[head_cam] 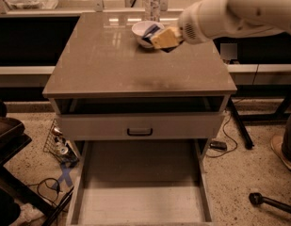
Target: Place rxbar blueberry into middle drawer
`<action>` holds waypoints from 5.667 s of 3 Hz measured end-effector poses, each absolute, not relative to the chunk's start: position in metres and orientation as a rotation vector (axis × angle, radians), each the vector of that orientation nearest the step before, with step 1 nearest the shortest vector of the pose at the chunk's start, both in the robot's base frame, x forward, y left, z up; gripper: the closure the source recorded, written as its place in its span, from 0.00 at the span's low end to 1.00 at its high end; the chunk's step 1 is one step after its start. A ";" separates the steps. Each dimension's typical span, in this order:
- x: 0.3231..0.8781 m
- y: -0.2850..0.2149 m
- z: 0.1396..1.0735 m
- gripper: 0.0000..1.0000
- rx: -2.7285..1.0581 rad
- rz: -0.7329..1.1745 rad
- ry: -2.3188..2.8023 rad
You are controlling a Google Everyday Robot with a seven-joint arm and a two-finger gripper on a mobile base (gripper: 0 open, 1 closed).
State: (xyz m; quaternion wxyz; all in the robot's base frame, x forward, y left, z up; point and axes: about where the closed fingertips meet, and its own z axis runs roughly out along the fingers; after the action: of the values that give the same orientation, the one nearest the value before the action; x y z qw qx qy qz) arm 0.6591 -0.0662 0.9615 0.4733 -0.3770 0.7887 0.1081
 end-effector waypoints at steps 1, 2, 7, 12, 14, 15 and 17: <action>0.620 -0.096 0.970 1.00 -0.938 0.300 2.006; 0.560 -0.128 0.967 1.00 -0.941 0.396 2.154; 0.511 0.033 0.728 1.00 -1.176 0.855 2.287; 0.456 0.031 0.614 1.00 -0.898 1.098 2.287; 0.446 -0.020 0.524 1.00 -0.639 1.196 2.329; 0.428 -0.026 0.484 0.97 -0.565 1.245 2.308; 0.429 -0.023 0.487 0.51 -0.575 1.245 2.311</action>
Offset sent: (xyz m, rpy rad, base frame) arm -0.1584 -0.0885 0.0071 -0.0094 0.3967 0.0279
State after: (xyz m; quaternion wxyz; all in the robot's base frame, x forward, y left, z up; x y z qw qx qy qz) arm 0.4293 -0.0226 0.4871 0.2253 -0.2084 0.8378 0.4515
